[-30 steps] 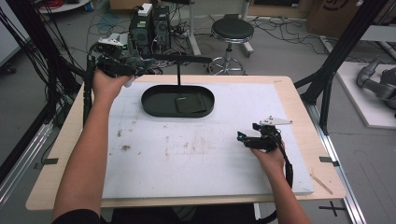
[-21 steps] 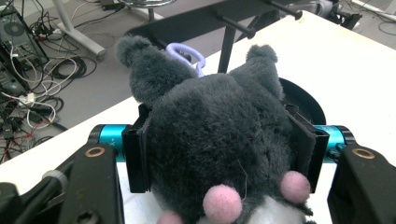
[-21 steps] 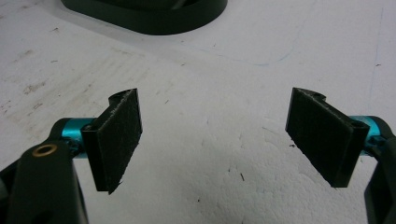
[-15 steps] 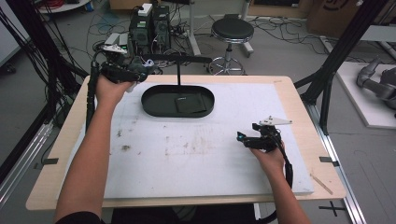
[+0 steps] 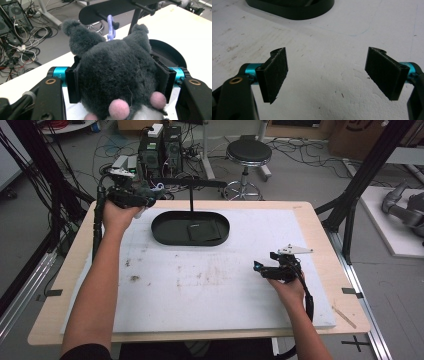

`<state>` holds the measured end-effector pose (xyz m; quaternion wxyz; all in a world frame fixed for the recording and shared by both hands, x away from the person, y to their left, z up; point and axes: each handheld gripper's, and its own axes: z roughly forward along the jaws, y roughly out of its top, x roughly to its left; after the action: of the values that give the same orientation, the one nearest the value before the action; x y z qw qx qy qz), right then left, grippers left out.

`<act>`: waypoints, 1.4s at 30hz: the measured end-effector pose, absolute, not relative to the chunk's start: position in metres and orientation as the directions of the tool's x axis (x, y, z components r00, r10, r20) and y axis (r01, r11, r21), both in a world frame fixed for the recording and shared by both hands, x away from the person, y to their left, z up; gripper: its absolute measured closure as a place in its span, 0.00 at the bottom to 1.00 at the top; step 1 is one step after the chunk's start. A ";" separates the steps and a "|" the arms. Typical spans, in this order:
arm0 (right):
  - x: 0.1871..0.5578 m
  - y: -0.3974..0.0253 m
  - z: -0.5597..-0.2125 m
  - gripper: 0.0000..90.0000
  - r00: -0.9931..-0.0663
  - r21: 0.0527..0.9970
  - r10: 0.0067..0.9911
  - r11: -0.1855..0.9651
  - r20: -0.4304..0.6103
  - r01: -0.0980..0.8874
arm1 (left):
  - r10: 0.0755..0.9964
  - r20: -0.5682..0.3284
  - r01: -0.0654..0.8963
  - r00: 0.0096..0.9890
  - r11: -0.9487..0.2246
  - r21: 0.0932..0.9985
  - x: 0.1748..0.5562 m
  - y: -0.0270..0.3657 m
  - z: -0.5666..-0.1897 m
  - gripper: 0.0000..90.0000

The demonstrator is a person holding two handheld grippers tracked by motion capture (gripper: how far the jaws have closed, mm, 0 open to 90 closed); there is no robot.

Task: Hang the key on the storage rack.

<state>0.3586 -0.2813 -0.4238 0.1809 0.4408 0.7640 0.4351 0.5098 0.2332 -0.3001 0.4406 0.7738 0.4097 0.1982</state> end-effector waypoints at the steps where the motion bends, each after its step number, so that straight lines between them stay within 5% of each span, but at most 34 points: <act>1: 0.359 -0.282 -0.424 0.21 -0.548 0.826 0.830 0.235 0.103 0.512 | 0.811 -0.053 0.462 0.583 -0.277 0.843 0.511 0.233 -0.300 0.42; 10: 0.359 -0.284 -0.423 0.21 -0.543 0.828 0.832 0.225 0.110 0.513 | 0.816 -0.032 0.470 0.577 -0.300 0.830 0.520 0.225 -0.298 0.41; 24: 0.358 -0.285 -0.422 0.21 -0.545 0.831 0.831 0.222 0.112 0.510 | 0.840 -0.021 0.511 0.543 -0.310 0.802 0.516 0.233 -0.303 0.24; 42: 0.357 -0.285 -0.421 0.21 -0.546 0.834 0.831 0.222 0.109 0.505 | 0.803 -0.061 0.497 0.592 -0.305 0.812 0.488 0.226 -0.306 0.22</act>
<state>0.3571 -0.2850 -0.4213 0.1841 0.4395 0.7597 0.4424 0.4876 0.2256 -0.3059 0.4207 0.7869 0.4132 0.1819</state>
